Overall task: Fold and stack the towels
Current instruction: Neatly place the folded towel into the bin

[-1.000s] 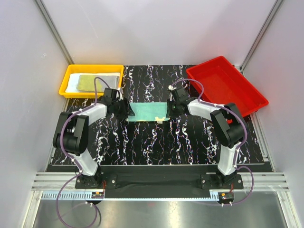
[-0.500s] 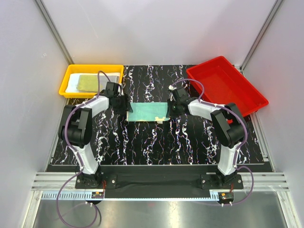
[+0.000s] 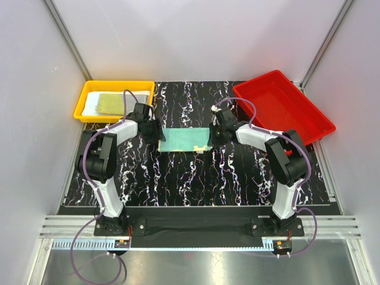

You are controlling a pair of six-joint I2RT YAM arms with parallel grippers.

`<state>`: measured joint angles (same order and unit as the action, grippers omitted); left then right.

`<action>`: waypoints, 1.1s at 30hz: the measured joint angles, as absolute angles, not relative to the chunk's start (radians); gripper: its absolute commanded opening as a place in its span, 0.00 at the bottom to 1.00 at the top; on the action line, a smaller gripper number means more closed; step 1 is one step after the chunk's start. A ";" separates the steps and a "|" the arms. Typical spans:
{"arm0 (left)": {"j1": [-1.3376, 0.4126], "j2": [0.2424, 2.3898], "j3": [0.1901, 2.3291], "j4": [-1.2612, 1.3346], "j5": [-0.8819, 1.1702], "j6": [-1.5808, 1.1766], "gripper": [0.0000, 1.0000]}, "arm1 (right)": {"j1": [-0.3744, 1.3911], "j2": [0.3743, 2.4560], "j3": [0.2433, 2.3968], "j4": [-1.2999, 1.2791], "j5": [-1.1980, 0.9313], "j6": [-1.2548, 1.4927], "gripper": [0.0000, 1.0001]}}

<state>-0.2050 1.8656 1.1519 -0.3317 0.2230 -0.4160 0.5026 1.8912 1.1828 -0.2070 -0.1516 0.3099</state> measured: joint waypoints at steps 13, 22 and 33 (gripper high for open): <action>-0.222 1.897 1.169 -0.303 0.239 -0.451 0.18 | 0.503 1.871 1.170 -0.207 -0.159 0.310 0.24; -0.243 1.909 1.221 -0.395 0.201 -0.448 0.00 | 0.502 1.802 1.169 -0.208 -0.162 0.314 0.48; -0.321 1.909 1.414 -0.670 -0.014 -0.408 0.00 | 0.502 1.674 1.169 -0.216 -0.160 0.313 0.57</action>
